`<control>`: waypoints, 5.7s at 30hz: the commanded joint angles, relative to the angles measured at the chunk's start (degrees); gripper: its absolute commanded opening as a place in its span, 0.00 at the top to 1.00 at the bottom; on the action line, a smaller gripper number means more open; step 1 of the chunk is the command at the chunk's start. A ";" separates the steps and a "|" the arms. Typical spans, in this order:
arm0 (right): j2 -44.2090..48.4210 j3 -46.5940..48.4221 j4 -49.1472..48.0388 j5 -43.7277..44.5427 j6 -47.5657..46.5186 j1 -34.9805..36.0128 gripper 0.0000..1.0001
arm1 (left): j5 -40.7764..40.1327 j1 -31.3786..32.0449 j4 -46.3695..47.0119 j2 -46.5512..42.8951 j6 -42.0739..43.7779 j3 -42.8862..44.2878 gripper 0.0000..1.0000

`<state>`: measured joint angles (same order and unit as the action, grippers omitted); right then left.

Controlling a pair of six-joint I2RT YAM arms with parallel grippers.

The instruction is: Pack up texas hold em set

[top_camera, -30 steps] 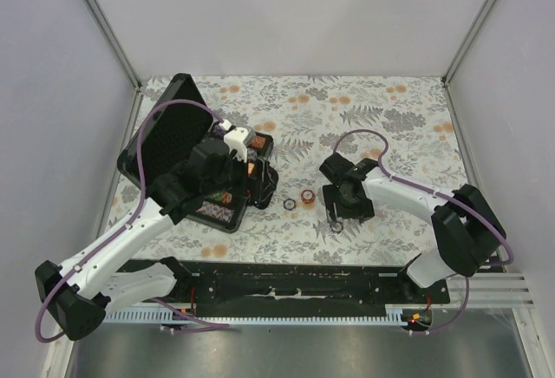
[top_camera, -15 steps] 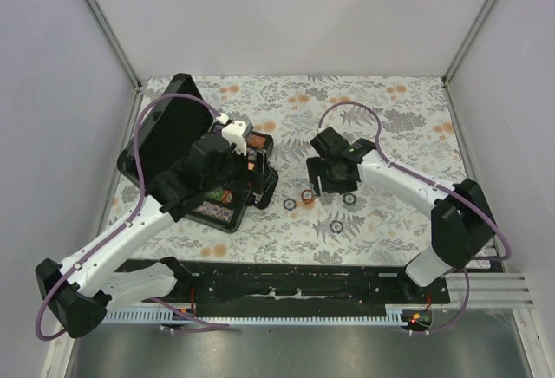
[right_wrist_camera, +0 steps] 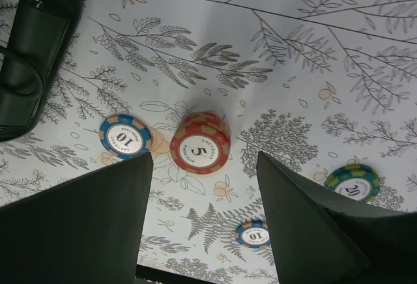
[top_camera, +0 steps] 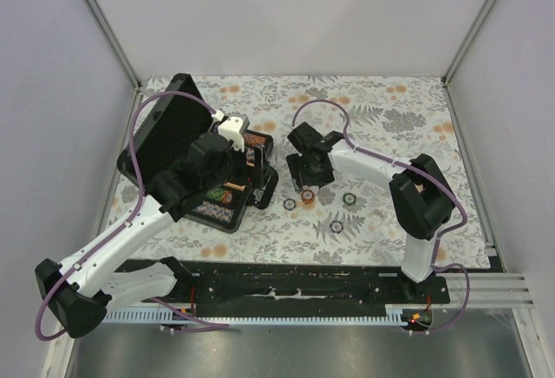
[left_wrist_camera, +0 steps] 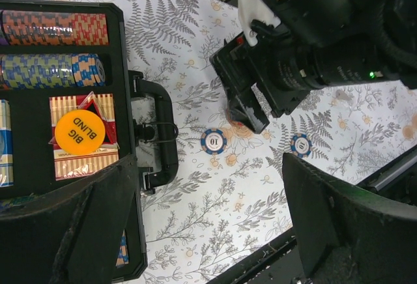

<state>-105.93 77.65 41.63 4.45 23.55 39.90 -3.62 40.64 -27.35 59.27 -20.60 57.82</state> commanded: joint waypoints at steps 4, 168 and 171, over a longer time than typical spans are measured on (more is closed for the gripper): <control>-3.14 2.07 -0.58 -0.49 -2.37 2.29 0.32 | -2.79 0.14 3.53 -1.78 -1.11 0.98 0.04; 19.10 1.54 7.94 -8.49 23.21 -14.94 0.14 | -7.98 -3.20 -18.17 19.48 4.95 3.09 0.98; 18.48 1.63 7.94 -9.02 23.12 -14.85 0.14 | -8.34 -3.29 -18.70 20.71 5.31 3.26 0.98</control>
<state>-86.74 79.11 50.63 -3.49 47.90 25.26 -11.90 37.85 -45.15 79.02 -18.55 60.77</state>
